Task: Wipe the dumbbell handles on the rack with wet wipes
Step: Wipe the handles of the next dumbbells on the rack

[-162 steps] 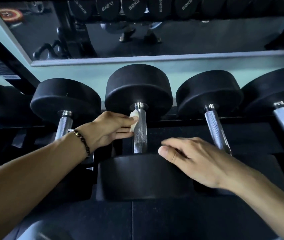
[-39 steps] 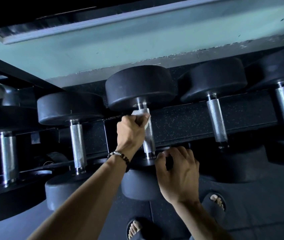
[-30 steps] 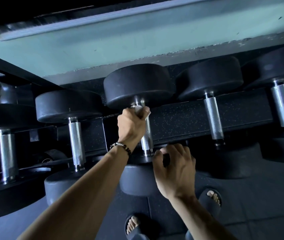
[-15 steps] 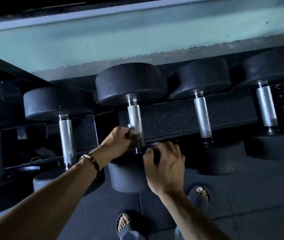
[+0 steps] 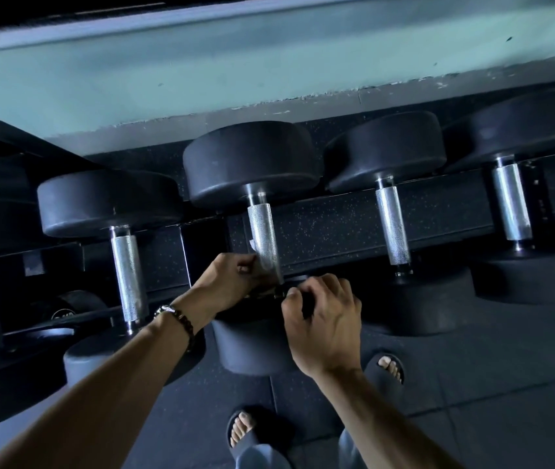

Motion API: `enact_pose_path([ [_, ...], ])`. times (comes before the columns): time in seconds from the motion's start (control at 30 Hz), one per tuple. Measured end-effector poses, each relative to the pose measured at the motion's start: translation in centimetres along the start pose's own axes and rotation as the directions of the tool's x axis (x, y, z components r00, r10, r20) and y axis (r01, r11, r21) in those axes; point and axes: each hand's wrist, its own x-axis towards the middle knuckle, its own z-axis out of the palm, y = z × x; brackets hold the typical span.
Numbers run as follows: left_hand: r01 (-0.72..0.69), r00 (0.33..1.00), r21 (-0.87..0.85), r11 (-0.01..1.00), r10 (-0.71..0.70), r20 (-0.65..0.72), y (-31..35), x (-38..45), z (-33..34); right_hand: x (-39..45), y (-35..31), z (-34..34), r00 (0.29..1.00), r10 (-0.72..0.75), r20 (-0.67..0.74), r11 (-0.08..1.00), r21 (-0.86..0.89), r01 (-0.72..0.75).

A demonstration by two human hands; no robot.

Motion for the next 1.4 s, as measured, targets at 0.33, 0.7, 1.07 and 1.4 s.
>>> enact_pose_path([
  [0.33, 0.02, 0.998, 0.116, 0.993, -0.027, 0.06, -0.2, 0.5, -0.4, 0.0, 0.0, 0.0, 1.0, 0.01, 0.011, 1.0, -0.023, -0.01],
  [0.7, 0.057, 0.988, 0.08, 0.995, -0.068, 0.141, -0.8, 1.2, -1.0, 0.0, -0.1, 0.0, 1.0, 0.026, 0.007, 1.0, -0.006, -0.026],
  [1.07, 0.144, 0.973, -0.122, 0.982, -0.118, 0.199, 0.9, 0.4, -0.5, 0.0, -0.2, 0.0, 1.0, 0.02, -0.001, 1.0, -0.004, -0.02],
  [1.4, 0.122, 0.99, -0.281, 0.952, -0.096, 0.105, 1.3, -0.6, -0.5, 0.0, -0.2, 0.0, 1.0, 0.007, -0.024, 1.0, 0.011, -0.007],
])
